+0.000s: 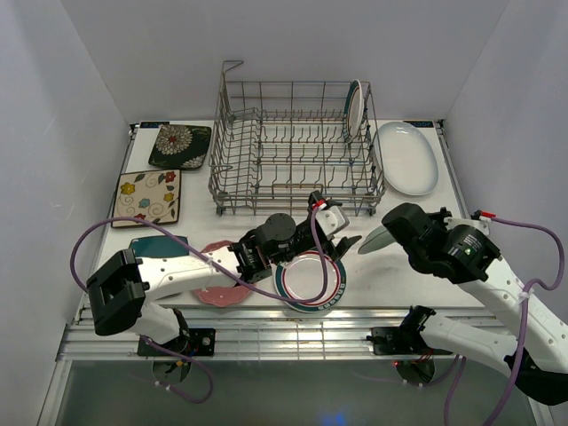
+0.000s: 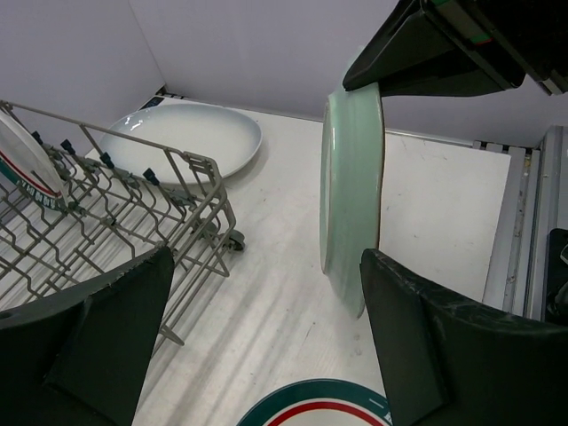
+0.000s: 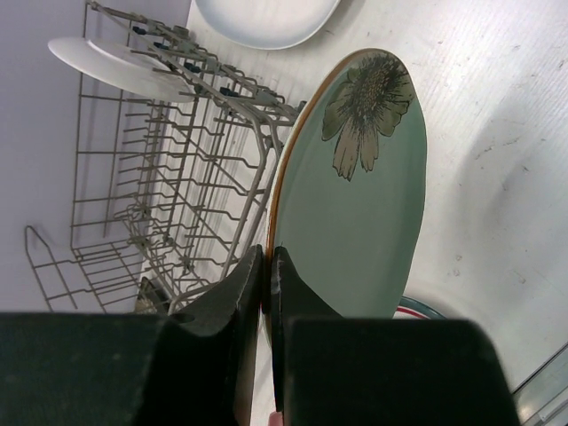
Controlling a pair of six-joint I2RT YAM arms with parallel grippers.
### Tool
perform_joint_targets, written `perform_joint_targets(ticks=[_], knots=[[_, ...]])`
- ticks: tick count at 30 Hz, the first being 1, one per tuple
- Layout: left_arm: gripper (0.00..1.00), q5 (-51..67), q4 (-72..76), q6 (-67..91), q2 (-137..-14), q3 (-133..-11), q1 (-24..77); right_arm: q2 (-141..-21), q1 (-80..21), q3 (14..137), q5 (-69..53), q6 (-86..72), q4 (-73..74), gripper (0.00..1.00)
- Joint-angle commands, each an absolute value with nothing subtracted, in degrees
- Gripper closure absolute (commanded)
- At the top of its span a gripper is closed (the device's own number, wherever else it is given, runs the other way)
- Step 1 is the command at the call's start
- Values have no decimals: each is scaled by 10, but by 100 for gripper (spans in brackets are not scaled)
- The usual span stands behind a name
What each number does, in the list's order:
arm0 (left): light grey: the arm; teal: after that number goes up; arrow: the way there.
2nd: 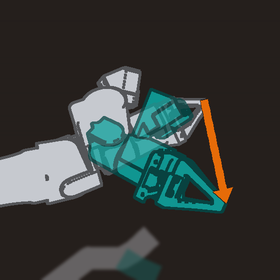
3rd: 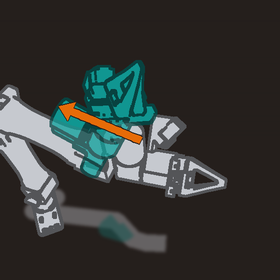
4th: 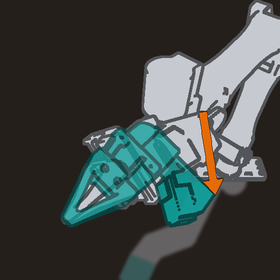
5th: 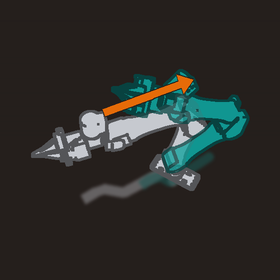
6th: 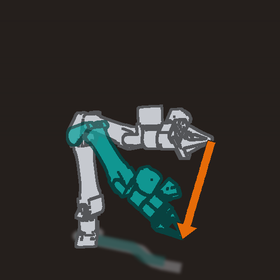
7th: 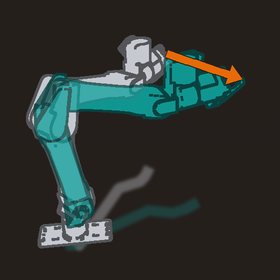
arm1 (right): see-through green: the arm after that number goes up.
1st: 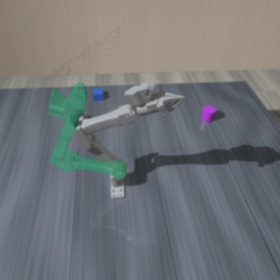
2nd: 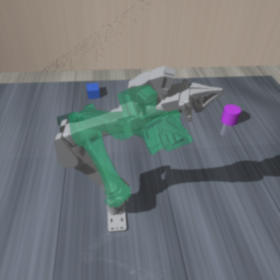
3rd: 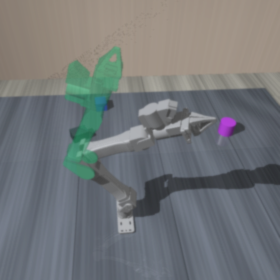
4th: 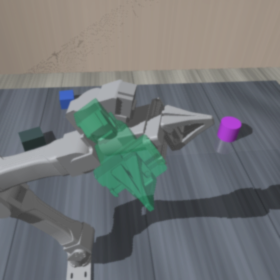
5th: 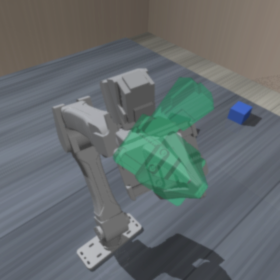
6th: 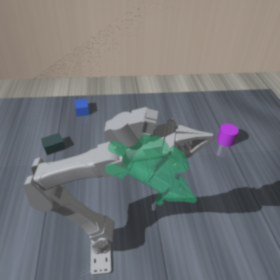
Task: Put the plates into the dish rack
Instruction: Pick up the plate at the center of the board, then insert the plate into the dish rack.
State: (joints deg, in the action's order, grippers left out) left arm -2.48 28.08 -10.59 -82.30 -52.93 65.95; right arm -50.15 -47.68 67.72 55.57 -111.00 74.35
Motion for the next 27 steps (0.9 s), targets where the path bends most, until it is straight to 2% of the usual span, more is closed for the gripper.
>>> perform_joint_targets(ticks=[1, 17, 25, 27], knots=[[4, -18, 311, -93, -831, -524, 665, -483, -475, 701, 612, -1175, 675, 92], [5, -76, 406, -175, -861, -504, 707, -494, -475, 737, 598, -1160, 626, 92], [24, -125, 412, -203, -915, -537, 710, -485, -476, 737, 580, -1137, 602, 92], [27, -132, 413, -207, -921, -548, 710, -483, -475, 737, 580, -1136, 599, 92]])
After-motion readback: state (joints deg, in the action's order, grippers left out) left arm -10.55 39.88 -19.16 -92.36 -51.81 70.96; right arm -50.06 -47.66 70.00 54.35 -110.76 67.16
